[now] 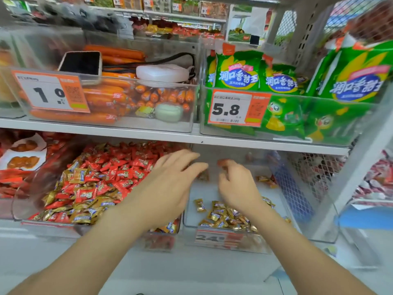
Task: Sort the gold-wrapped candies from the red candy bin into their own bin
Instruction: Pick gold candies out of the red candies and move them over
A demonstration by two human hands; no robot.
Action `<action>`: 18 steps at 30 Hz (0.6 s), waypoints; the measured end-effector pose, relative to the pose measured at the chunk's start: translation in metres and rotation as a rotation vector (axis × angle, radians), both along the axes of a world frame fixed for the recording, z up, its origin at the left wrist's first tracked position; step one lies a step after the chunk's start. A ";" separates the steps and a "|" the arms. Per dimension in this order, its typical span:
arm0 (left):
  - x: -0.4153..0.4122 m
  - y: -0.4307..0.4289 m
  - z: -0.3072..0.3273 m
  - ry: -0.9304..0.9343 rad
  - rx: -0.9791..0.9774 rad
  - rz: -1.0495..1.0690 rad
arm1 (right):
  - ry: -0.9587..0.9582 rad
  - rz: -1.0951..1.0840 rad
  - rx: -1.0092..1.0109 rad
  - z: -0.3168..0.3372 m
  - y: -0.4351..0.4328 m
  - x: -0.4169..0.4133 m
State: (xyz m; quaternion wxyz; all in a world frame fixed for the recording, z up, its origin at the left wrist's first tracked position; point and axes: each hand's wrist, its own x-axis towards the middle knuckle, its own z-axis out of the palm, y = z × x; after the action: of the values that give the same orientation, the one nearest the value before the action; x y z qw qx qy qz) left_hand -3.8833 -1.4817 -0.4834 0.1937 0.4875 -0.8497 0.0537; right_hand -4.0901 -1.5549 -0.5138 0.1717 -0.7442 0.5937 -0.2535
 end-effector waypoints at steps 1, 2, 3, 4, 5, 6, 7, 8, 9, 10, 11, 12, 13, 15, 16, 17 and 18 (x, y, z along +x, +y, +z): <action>-0.016 0.000 0.000 0.011 0.007 -0.079 | 0.064 -0.062 0.076 -0.003 -0.006 -0.018; -0.033 -0.002 -0.001 0.019 0.035 -0.121 | 0.133 -0.112 0.141 -0.006 -0.013 -0.036; -0.050 -0.005 -0.003 0.025 0.082 -0.130 | 0.209 -0.154 0.198 -0.008 -0.018 -0.052; -0.066 -0.009 -0.006 0.035 0.144 -0.113 | 0.279 -0.188 0.238 -0.011 -0.024 -0.067; -0.080 -0.015 -0.011 0.041 0.210 -0.081 | 0.333 -0.215 0.258 -0.015 -0.030 -0.080; -0.092 -0.025 -0.018 0.036 0.268 -0.045 | 0.364 -0.230 0.261 -0.019 -0.036 -0.091; -0.102 -0.035 -0.024 0.017 0.323 -0.014 | 0.387 -0.240 0.264 -0.023 -0.042 -0.100; -0.111 -0.046 -0.030 -0.010 0.391 0.017 | 0.409 -0.245 0.263 -0.029 -0.051 -0.108; -0.117 -0.058 -0.036 -0.040 0.477 0.053 | 0.430 -0.246 0.264 -0.036 -0.060 -0.114; -0.121 -0.069 -0.041 -0.082 0.570 0.088 | 0.456 -0.239 0.266 -0.043 -0.069 -0.119; -0.124 -0.078 -0.044 -0.135 0.663 0.115 | 0.484 -0.228 0.270 -0.049 -0.077 -0.122; -0.125 -0.085 -0.047 -0.187 0.753 0.135 | 0.518 -0.214 0.270 -0.055 -0.085 -0.124; -0.126 -0.090 -0.047 -0.226 0.840 0.152 | 0.547 -0.204 0.273 -0.061 -0.092 -0.125; -0.126 -0.096 -0.045 -0.303 0.966 0.175 | 0.610 -0.204 0.265 -0.070 -0.103 -0.126; -0.126 -0.096 -0.044 -0.353 0.994 0.182 | 0.654 -0.211 0.251 -0.074 -0.109 -0.126; -0.127 -0.096 -0.043 -0.400 1.008 0.193 | 0.701 -0.221 0.239 -0.075 -0.111 -0.126; -0.129 -0.096 -0.043 -0.429 1.016 0.202 | 0.736 -0.231 0.225 -0.078 -0.114 -0.127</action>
State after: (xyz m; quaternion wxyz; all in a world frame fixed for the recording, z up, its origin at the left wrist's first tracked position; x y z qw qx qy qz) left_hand -4.0118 -1.5779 -0.5265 -0.2489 0.5767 -0.7381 -0.2464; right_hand -4.2168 -1.6686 -0.5915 -0.0015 -0.6903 0.7192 0.0789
